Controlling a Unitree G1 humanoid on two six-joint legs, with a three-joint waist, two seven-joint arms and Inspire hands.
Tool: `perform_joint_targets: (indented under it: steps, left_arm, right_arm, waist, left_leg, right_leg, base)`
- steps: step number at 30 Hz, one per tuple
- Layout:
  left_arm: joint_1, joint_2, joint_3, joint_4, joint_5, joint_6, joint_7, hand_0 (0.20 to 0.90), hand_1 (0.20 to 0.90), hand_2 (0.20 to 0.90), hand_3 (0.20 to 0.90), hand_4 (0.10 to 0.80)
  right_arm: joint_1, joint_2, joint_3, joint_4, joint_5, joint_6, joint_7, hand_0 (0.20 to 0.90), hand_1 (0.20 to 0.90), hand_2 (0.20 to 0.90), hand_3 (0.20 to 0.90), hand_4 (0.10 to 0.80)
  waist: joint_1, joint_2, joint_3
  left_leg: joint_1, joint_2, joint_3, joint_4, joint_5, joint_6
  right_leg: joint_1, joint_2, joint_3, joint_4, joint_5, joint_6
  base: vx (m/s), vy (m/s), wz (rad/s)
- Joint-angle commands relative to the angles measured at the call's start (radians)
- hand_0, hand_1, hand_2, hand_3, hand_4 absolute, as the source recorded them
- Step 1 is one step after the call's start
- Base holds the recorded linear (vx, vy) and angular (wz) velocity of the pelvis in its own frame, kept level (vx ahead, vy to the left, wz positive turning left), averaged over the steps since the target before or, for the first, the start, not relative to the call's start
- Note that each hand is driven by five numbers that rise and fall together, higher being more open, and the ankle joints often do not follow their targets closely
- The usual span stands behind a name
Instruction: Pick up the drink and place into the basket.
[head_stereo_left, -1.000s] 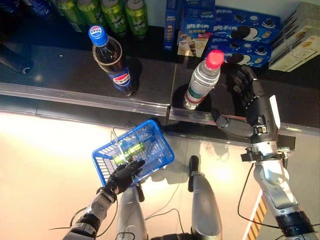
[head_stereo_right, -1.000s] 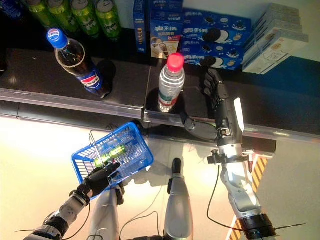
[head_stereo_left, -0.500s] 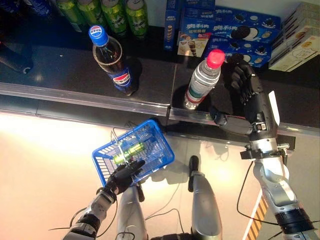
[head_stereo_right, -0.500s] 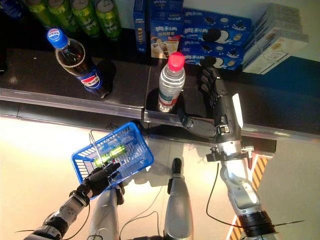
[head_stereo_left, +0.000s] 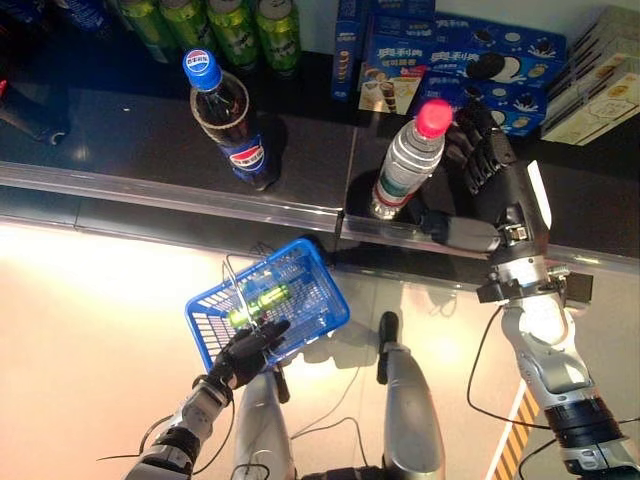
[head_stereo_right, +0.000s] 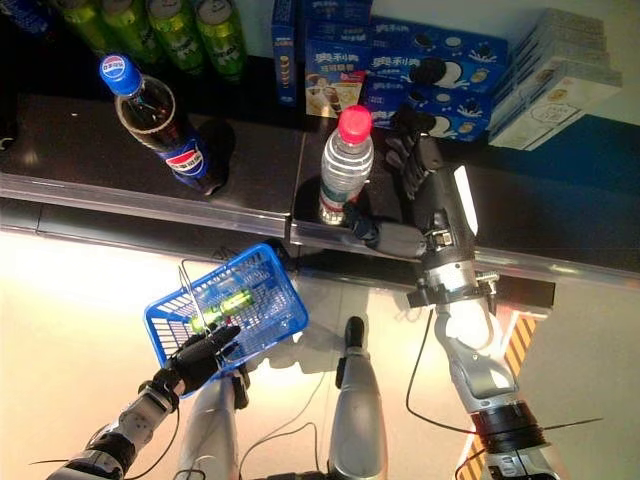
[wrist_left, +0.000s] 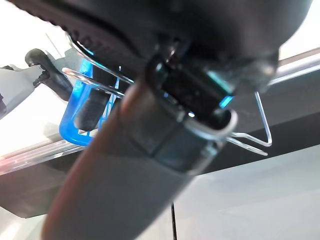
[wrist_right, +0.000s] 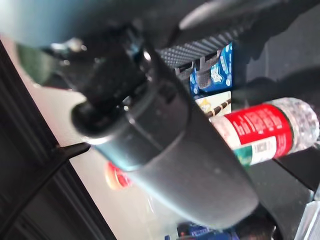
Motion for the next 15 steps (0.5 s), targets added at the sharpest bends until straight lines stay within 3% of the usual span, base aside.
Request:
perform_joint_targets:
  steps: [1,15]
  left_arm:
    - [0.078,-0.002,0.001,-0.063,-0.018,0.013,-0.127,0.3,0.3,0.3,0.2,0.1]
    - [0.062,0.001,-0.003,-0.066,0.009,0.037,-0.119,0.3,0.3,0.3,0.2,0.1]
  right_arm:
    - [-0.088,-0.032,-0.057,-0.06,0.075,-0.064,0.019,0.9,0.9,0.9,0.9,0.8]
    - [-0.206,-0.043,-0.027,0.024,0.087,0.015,0.071,0.9,0.9,0.9,0.9,0.8]
  waist:
    - [0.021,-0.014,-0.059]
    - [0.046,-0.011,-0.062]
  left_leg:
    - [-0.032,0.062,-0.018,0.088,-0.004,0.006]
    - [-0.031,0.056,-0.026,0.091,-0.006,0.007]
  right_leg:
    - [0.024,-0.079,-0.008,-0.042,0.055,0.031]
    - [0.029,-0.086,-0.024,-0.043,0.057,0.03]
  base:
    - [0.0,0.0,0.0]
    - [0.001,-0.002,0.01]
